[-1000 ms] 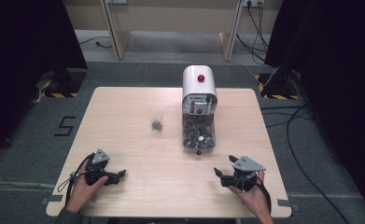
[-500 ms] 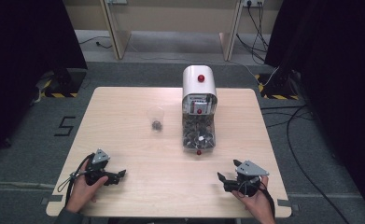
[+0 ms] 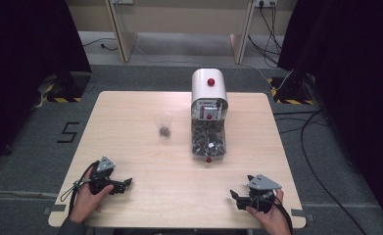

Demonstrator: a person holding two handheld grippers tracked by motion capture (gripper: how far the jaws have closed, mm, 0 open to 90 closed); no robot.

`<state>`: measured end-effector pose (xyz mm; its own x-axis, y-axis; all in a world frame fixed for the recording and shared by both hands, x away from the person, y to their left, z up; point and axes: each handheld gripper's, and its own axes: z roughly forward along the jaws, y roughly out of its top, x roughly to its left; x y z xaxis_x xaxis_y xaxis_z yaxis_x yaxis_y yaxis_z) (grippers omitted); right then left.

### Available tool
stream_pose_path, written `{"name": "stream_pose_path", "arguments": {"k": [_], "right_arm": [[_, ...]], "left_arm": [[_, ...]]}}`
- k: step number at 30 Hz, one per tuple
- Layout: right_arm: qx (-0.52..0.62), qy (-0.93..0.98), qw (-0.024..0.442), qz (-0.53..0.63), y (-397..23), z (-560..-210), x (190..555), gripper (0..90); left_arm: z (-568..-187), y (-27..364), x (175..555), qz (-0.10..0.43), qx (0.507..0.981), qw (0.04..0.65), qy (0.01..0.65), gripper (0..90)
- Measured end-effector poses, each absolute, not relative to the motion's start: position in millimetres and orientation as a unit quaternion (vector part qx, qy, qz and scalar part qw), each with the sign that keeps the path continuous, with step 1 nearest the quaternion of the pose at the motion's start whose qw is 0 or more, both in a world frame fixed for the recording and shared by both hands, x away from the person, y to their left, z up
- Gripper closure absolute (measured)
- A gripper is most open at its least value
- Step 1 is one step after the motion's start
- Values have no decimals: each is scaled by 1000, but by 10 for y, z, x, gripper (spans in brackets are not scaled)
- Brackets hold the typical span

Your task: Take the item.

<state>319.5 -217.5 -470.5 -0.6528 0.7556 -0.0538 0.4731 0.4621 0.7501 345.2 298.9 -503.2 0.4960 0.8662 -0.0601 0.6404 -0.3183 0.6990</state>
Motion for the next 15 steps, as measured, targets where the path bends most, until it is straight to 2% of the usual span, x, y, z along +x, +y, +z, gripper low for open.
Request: {"name": "stream_pose_path", "arguments": {"k": [4, 8, 15], "right_arm": [[372, 844, 183, 341, -2185, -4766, 3166, 166], [389, 846, 147, 335, -2194, -4851, 3143, 128], [386, 847, 143, 336, -2198, -4850, 3130, 126]], "left_arm": [[-5032, 2989, 3452, 166, 795, 341, 474, 0], [-5032, 2989, 3452, 166, 795, 341, 474, 0], [-5032, 2989, 3452, 166, 795, 341, 474, 0]]}}
